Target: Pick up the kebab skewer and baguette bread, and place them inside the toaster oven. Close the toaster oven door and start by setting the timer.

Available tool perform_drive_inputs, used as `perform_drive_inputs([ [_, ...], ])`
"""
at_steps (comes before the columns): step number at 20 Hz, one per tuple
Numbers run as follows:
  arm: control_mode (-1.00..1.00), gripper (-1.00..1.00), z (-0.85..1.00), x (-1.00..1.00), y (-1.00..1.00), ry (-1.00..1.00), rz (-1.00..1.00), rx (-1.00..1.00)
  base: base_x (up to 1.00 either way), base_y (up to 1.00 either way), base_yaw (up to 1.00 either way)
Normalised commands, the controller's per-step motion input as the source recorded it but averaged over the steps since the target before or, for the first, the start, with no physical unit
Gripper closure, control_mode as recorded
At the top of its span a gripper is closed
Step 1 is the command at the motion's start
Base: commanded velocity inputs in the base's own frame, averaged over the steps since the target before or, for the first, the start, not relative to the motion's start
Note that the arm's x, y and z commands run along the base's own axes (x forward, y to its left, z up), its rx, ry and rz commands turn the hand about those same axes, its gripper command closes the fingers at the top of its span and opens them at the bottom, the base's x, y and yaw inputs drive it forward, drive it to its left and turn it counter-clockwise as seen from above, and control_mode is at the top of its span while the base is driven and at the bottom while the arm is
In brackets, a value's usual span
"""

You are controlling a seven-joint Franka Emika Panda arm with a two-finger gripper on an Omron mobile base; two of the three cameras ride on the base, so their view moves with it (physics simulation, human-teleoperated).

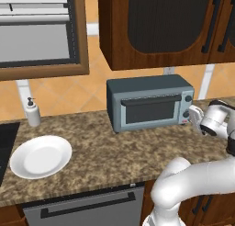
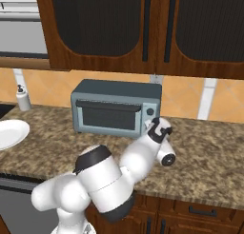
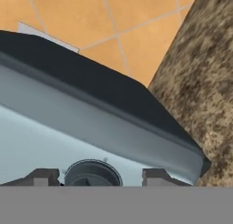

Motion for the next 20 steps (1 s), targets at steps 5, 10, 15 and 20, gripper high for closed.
perform_drive_inputs([
  [5, -1.0, -1.0, 0.01, 0.0, 0.0, -0.01, -0.11, 0.0, 0.0, 0.0, 0.0],
  [10, -1.0, -1.0, 0.0, 0.0, 0.01, 0.0, -0.16, 0.0, 0.0, 0.0, 0.0],
  [15, -1.0, -1.0, 0.0, 0.0, 0.05, 0.0, -0.06, 0.0, 0.0, 0.0, 0.0],
  [20, -1.0, -1.0, 0.04, 0.0, 0.06, 0.0, 0.0, 0.01, 0.0, 0.0, 0.0],
])
